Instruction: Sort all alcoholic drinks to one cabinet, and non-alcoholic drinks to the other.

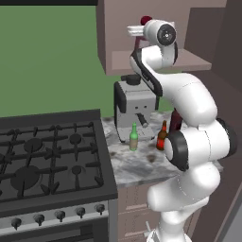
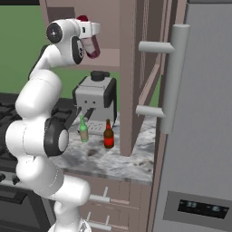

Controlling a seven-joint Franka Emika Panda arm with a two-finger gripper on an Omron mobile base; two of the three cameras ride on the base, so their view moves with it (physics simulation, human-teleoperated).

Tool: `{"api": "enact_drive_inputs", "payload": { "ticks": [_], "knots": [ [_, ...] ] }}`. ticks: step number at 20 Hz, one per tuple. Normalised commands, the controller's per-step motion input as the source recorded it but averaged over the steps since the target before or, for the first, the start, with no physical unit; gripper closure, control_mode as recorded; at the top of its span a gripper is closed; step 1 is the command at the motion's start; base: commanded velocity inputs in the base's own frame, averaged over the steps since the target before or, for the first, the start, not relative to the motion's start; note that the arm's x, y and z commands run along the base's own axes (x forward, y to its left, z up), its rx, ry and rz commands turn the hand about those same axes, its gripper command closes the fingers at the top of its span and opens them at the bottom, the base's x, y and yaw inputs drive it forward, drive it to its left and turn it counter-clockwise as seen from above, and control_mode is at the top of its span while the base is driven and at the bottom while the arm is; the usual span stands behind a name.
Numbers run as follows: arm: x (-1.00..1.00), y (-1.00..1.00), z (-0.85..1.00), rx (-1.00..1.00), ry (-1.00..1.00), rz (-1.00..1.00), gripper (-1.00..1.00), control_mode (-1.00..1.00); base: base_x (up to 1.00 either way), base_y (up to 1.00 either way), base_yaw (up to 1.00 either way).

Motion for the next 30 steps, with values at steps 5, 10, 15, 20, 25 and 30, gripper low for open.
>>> {"api": "enact_drive_inputs", "payload": {
  "ticks": [5,10,15,20,25,30],
  "knots": [
    [0.21,0.0,-0.01,0.0,-0.03,0.0,-1.0,-1.0,0.0,0.0,0.0],
    [0.09,0.0,0.02,0.0,0.02,-0.01,-1.0,-1.0,0.0,0.0,0.0],
    [0.0,0.0,0.21,0.0,0.09,-0.03,-1.0,-1.0,0.0,0.0,0.0],
    [0.11,0.0,0.26,0.0,0.11,-0.03,-1.0,-1.0,0.0,0.0,0.0],
    [0.18,0.0,0.11,0.0,0.06,-0.03,-1.0,-1.0,0.0,0.0,0.0],
    [0.25,0.0,0.0,0.0,-0.01,-0.01,-1.0,-1.0,0.0,0.0,0.0]
  ]
}}
